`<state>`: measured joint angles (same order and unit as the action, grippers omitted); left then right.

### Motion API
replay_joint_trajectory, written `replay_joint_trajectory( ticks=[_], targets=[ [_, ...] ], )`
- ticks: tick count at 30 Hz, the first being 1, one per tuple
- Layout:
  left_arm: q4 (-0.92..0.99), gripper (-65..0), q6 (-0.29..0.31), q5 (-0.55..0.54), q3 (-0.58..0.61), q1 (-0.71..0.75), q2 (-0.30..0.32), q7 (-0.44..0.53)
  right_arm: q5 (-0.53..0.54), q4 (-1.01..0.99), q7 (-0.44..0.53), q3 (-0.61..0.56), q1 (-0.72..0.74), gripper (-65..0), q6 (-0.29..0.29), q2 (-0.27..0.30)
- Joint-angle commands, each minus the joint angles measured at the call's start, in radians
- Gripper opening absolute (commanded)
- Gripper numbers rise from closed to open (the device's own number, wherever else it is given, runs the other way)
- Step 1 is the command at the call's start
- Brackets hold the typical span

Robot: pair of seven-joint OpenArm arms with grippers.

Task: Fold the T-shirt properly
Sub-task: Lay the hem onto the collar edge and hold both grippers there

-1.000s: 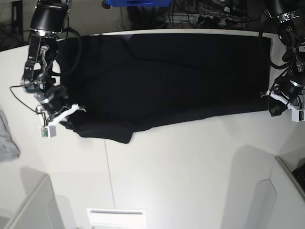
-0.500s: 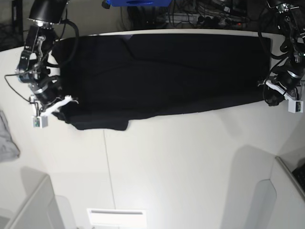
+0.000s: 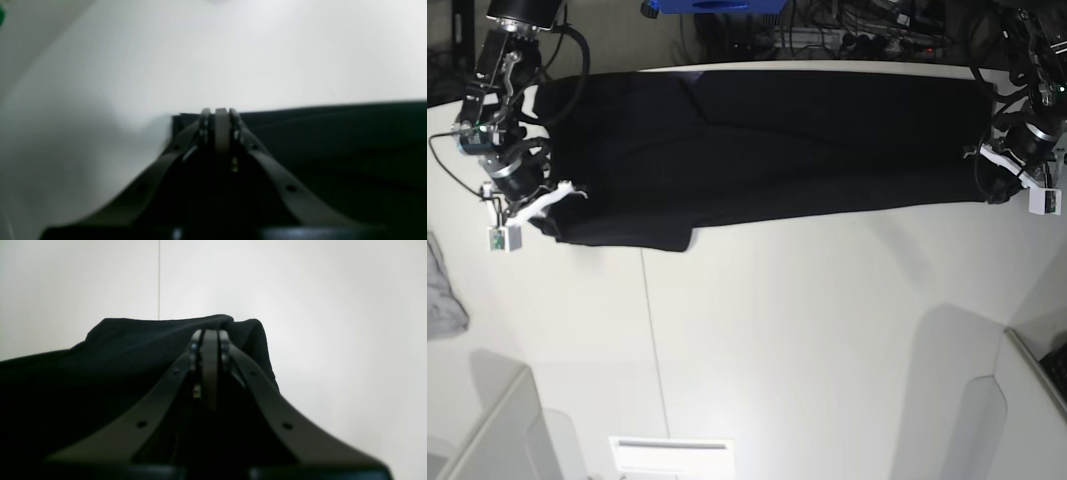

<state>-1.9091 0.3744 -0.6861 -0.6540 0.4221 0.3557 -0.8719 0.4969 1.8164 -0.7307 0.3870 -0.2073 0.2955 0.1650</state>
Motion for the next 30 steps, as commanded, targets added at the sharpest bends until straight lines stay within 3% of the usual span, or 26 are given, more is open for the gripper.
replay_joint_trajectory(
  ticks=[1,13,20,30],
  targets=[
    [-0.017,-65.0,0.008,-0.011,-0.025,0.013,0.015,0.023,0.015,0.027,0.023,0.008,-0.002,-65.0,0.006,0.014],
    [-0.019,-65.0,0.047,-0.011,-0.092,0.080,-0.002,0.023,0.015,0.116,0.024,0.010,-0.106,-65.0,0.005,0.012],
    [-0.019,-65.0,0.067,-0.010,-0.094,0.090,-0.004,0.023,0.015,0.165,0.023,0.060,-0.156,-65.0,0.006,-0.049],
    [-0.020,-65.0,0.068,-0.008,-0.094,0.136,-0.002,0.023,0.015,0.174,0.026,0.063,-0.228,-65.0,0.008,-0.049]
  ],
)
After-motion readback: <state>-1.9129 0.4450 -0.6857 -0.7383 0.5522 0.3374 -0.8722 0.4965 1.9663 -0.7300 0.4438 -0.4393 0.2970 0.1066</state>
